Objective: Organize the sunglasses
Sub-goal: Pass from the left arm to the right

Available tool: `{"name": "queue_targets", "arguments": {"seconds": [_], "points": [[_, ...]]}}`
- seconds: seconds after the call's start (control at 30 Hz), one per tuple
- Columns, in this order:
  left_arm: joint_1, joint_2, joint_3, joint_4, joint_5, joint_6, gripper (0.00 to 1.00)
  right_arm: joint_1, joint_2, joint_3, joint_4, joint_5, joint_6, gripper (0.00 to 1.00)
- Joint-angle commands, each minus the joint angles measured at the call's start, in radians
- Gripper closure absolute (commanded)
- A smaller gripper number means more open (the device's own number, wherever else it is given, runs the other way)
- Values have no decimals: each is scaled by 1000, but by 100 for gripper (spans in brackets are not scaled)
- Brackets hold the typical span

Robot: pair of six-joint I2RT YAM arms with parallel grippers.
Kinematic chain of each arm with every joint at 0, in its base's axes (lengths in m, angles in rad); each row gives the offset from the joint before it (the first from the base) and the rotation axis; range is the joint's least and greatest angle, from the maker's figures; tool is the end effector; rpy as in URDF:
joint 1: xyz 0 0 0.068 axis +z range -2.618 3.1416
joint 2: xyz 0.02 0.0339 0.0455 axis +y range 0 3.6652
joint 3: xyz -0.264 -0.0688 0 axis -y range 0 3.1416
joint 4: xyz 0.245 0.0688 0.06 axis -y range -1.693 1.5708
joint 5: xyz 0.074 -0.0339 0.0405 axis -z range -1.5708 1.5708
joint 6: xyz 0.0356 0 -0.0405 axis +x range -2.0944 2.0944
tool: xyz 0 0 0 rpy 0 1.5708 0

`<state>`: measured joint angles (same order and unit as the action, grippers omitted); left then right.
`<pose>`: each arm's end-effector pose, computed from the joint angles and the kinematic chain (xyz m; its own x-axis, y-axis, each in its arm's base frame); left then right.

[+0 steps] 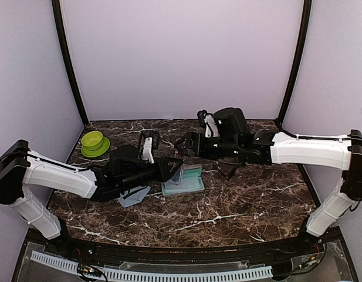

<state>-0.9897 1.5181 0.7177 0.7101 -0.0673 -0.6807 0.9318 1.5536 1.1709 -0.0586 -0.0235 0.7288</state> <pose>0.1825 -0.2736 0.2332 -0.5402 -0.3213 -0.7778 0.5884 0.5166 -0.6221 0.2166 0.2929 0.2948 -0.7329 0.1300 -0.6678 -0.4384 0.6604 0.6097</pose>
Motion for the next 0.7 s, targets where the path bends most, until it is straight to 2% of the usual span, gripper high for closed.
{"name": "queue_targets", "arguments": {"seconds": [0.0, 0.67], "points": [[6, -21, -18, 39, -2, 33, 75, -7, 23, 39, 14, -34, 23, 16], [5, -24, -32, 53, 3, 53, 74, -8, 81, 78, -22, -69, 9, 42]]}}
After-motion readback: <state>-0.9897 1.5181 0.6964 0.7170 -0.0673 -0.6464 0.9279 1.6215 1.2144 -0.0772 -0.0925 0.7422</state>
